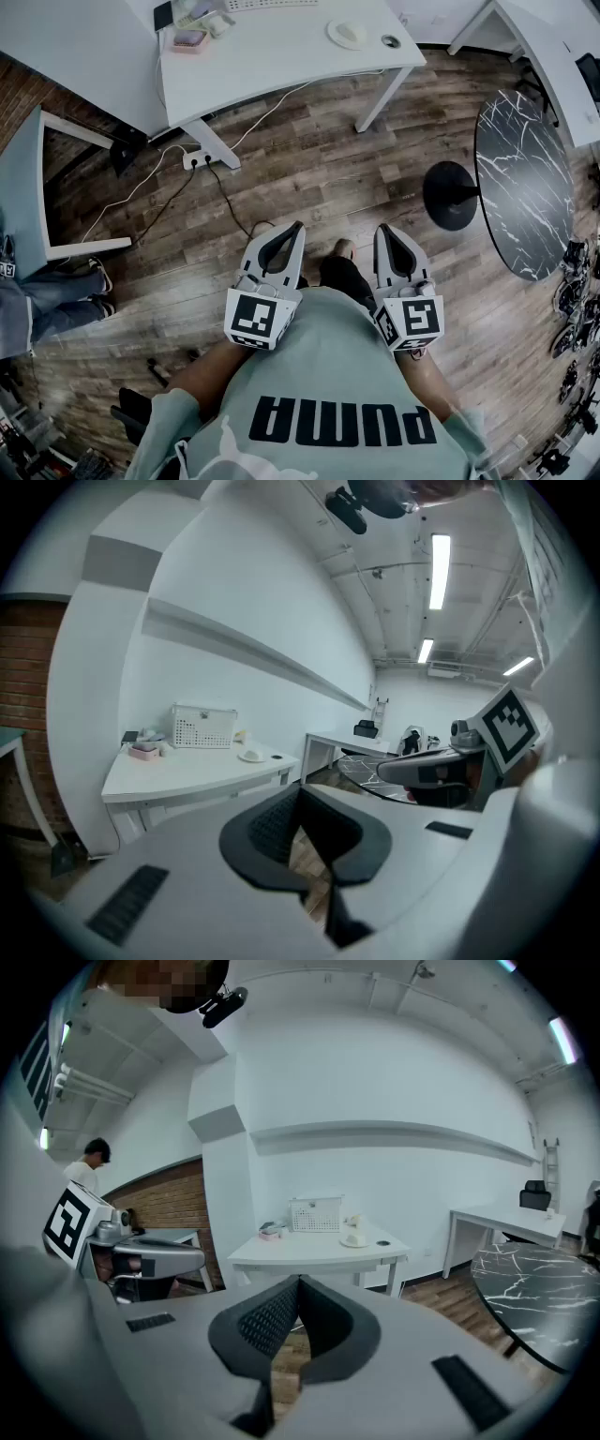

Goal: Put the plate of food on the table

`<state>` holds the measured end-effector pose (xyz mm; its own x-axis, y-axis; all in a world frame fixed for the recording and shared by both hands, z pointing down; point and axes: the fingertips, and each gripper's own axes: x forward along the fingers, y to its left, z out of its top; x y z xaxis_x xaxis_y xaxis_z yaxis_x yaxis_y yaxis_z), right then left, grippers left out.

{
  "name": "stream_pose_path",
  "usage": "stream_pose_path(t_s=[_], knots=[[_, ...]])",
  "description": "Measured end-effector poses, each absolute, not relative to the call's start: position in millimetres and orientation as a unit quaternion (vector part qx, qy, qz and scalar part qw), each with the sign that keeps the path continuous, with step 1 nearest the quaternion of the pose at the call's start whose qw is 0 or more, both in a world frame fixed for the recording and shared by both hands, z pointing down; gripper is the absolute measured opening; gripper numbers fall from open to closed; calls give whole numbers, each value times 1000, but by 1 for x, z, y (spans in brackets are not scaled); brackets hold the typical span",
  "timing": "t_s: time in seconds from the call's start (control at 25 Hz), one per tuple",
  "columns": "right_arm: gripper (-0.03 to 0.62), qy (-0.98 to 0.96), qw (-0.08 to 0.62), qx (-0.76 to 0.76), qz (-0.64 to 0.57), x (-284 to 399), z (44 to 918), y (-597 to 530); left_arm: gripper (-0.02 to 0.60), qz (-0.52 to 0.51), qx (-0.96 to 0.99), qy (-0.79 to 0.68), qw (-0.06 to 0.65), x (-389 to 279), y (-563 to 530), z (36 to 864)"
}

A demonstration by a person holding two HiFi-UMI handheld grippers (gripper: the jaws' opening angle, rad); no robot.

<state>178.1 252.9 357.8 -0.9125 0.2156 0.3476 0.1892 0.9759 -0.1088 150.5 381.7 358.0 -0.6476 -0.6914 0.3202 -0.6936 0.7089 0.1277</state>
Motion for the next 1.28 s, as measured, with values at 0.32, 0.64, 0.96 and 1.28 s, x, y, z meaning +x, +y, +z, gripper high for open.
stream_pose_path(t_s=[0.32,0.64,0.96,1.28], knots=[[-2,-977,167,-134,16,151,341,218,6,5,355,-918,177,132,348,348],[-2,-976,144,-162,6,132,328,172,6,18,335,-926,174,119,304,337],[-2,-975,133,-177,10,123,330,134,6,33,314,-933,170,113,266,335],[-2,-975,133,-176,15,115,331,104,6,42,313,-933,176,108,240,339]])
